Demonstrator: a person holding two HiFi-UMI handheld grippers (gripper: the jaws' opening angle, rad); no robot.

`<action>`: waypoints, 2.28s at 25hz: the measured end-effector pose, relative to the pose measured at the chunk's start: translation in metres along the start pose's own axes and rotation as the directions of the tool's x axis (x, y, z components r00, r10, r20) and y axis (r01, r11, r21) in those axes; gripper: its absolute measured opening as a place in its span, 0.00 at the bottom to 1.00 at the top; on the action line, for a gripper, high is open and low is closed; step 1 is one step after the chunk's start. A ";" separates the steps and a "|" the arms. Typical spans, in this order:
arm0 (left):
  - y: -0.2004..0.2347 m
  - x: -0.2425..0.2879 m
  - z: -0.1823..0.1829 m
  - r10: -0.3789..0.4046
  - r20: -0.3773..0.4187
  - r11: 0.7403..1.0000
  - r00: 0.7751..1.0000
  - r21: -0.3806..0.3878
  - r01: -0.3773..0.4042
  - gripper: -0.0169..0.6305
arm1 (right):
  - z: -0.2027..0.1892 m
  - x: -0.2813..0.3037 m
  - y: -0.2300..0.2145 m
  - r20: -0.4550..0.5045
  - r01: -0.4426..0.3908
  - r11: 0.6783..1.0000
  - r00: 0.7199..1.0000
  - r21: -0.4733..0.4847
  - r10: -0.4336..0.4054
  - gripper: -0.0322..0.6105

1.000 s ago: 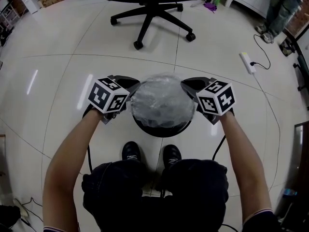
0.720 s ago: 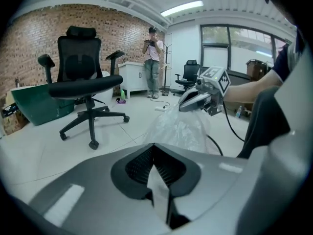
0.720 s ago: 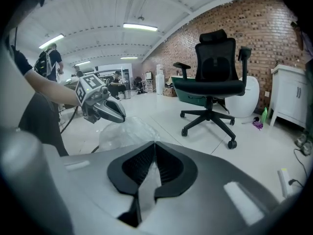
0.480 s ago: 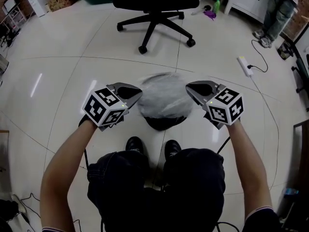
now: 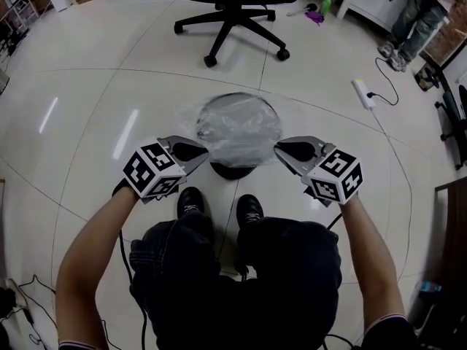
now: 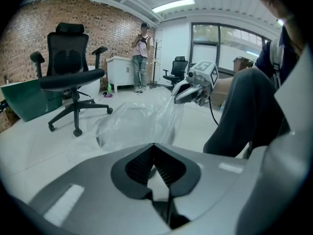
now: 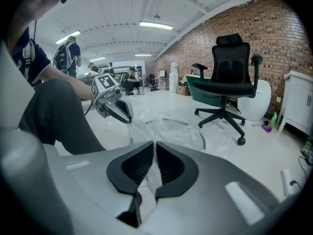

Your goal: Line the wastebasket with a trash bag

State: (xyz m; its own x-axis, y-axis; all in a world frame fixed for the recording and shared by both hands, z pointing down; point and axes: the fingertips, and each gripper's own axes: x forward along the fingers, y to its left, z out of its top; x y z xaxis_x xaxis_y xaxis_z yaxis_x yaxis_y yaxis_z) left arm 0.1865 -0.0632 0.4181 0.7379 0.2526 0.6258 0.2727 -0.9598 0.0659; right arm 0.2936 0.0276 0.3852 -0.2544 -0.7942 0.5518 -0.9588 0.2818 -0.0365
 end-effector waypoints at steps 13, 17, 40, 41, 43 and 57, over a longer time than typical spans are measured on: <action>-0.038 0.035 -0.063 -0.031 -0.156 0.996 0.987 -0.088 0.018 0.05 | -0.080 0.019 0.027 -0.130 -0.096 0.993 0.986 0.068 0.104 0.07; -0.036 0.057 -0.077 -0.030 -0.171 0.994 0.985 -0.112 0.011 0.05 | -0.098 0.032 0.011 -0.154 -0.068 0.992 0.985 0.103 0.084 0.07; -0.022 0.074 -0.098 -0.057 -0.152 0.986 0.987 -0.161 0.032 0.23 | -0.104 0.038 -0.021 -0.122 -0.014 0.974 0.992 0.227 0.042 0.21; -0.024 0.068 -0.097 -0.049 -0.149 0.987 0.988 -0.159 0.025 0.23 | -0.102 0.032 -0.020 -0.116 -0.010 0.974 0.993 0.225 0.037 0.22; -0.026 0.056 -0.094 -0.031 -0.139 0.987 0.990 -0.159 0.009 0.24 | -0.095 0.020 -0.017 -0.098 -0.004 0.975 0.995 0.221 0.026 0.24; 0.001 -0.020 -0.069 0.135 -0.065 0.964 0.989 -0.223 -0.146 0.24 | -0.081 -0.035 0.000 -0.033 -0.008 0.983 0.999 0.186 0.014 0.38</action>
State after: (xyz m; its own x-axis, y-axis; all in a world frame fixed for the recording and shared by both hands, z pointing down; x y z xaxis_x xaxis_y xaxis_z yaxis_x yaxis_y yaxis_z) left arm 0.1295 -0.0773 0.4598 0.7265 0.1127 0.6778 0.0180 -0.9892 0.1453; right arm 0.3132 0.0993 0.4336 -0.2638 -0.7722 0.5781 -0.9636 0.1833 -0.1949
